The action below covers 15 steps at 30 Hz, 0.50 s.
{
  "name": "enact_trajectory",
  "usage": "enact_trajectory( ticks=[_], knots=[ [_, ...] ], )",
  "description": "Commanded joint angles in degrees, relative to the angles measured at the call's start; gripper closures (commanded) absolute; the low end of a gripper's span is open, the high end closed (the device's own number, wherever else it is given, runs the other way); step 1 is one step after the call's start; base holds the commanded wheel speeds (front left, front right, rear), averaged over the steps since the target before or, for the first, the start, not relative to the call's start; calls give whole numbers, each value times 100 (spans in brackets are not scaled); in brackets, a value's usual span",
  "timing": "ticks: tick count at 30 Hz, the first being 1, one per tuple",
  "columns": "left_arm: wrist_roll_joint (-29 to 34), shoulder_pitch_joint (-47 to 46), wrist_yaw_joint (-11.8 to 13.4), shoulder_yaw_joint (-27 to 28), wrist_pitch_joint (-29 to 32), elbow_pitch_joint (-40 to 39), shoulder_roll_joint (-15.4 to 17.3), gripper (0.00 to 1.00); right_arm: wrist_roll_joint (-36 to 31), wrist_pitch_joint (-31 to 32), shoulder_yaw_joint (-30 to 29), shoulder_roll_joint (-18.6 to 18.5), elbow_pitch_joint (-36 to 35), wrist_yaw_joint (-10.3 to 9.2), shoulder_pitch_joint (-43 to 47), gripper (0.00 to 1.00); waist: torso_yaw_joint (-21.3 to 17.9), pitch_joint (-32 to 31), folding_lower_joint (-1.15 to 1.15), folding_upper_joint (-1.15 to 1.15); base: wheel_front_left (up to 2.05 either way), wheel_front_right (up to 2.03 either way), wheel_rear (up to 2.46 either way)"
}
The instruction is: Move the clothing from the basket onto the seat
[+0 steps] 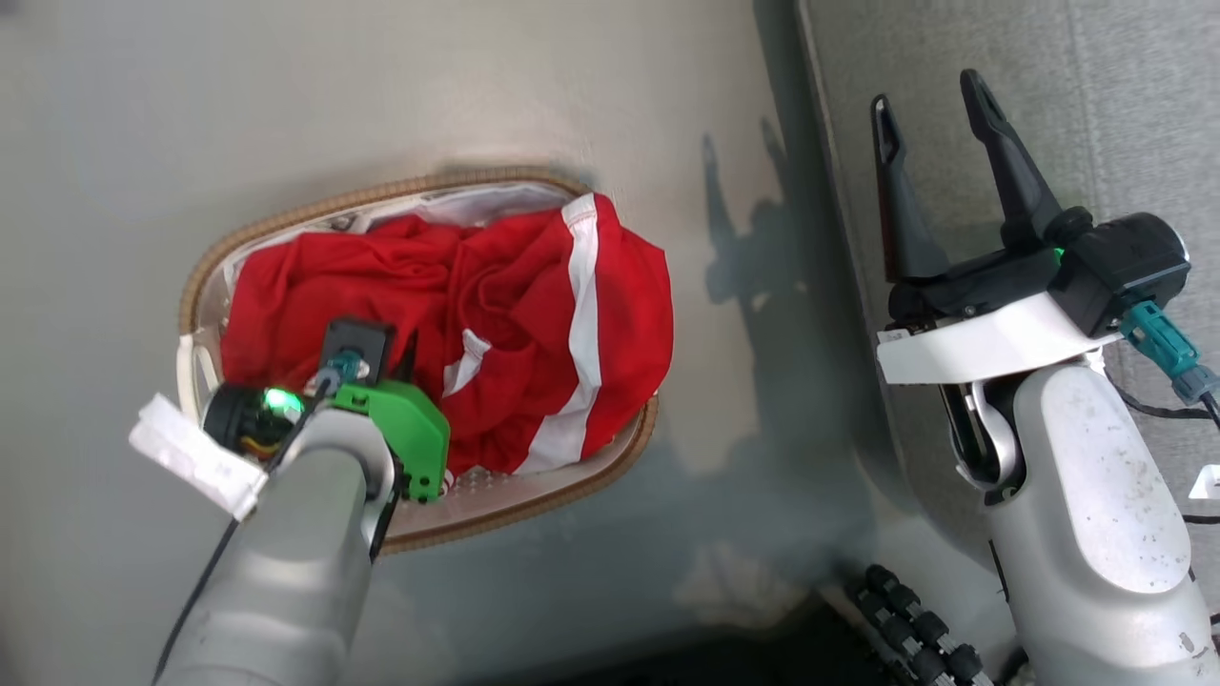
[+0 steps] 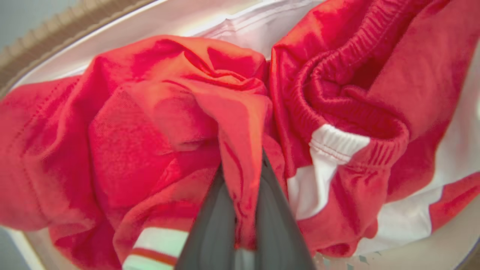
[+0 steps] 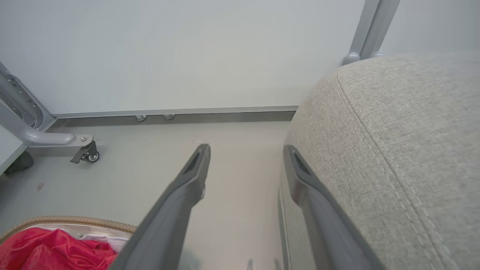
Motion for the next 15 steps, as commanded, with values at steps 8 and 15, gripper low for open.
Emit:
enact_trajectory(
  ticks=[8, 15],
  knots=[
    [-193, 891, 38, 260, 2, -637, 24, 100, 15, -28, -6, -16, 289, 0, 425, 0, 184, -1330, 0, 0, 0, 0, 0],
    [-180, 1710, 62, 489, 1, -1443, -19, 100, -61, -28, -45, -20, 486, 0, 905, 0, 399, -2254, 0, 0, 0, 0, 0]
  ],
)
